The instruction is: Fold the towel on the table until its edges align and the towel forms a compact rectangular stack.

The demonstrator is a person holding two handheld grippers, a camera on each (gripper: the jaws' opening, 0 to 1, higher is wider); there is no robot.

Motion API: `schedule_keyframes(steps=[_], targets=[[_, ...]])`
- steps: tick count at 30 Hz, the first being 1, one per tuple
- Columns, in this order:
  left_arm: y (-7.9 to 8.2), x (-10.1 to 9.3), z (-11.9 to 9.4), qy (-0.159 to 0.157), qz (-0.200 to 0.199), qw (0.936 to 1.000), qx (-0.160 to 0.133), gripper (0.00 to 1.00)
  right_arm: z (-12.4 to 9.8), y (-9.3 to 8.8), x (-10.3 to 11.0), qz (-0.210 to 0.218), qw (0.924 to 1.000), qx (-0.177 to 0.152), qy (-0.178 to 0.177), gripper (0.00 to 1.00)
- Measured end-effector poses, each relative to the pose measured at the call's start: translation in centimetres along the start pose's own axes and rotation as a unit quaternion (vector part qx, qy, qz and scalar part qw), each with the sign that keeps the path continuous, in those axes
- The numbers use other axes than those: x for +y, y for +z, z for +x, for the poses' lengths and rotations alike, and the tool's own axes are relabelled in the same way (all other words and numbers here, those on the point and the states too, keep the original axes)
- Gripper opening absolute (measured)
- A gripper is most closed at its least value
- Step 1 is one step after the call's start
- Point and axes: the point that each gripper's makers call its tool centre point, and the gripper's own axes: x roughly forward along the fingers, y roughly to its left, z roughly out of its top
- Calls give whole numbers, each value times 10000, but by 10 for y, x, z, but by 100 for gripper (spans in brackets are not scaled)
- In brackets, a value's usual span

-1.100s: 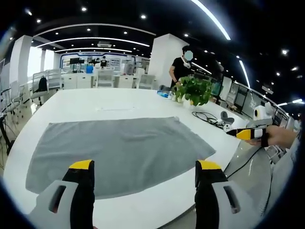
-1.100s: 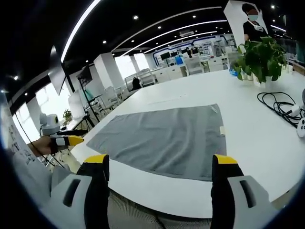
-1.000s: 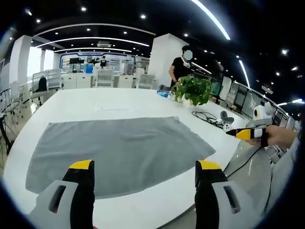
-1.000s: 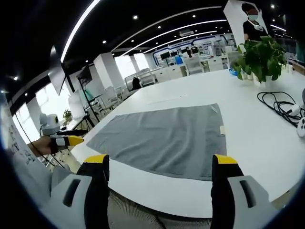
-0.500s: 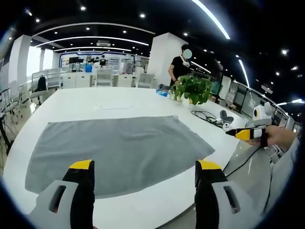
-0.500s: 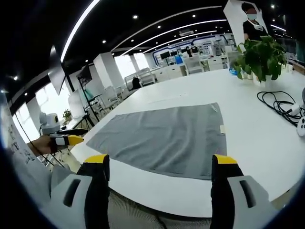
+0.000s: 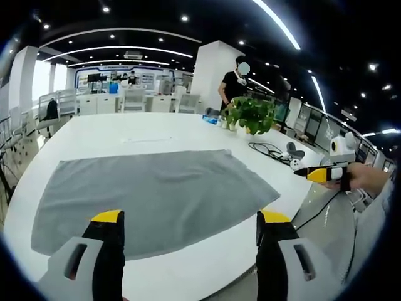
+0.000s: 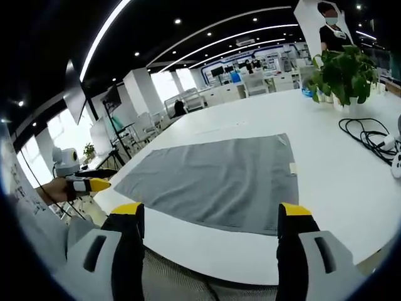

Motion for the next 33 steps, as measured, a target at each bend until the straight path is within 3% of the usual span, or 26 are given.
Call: schedule_keyframes(steps=[17,33], targets=[[8,-27,28,-283,60,9996,63,89,-1,4,-18,82,10000,40,-20,88],[25,-54,64,-528,209,9984,41,88,1,28,-49,-67,9999,73,-28,88]])
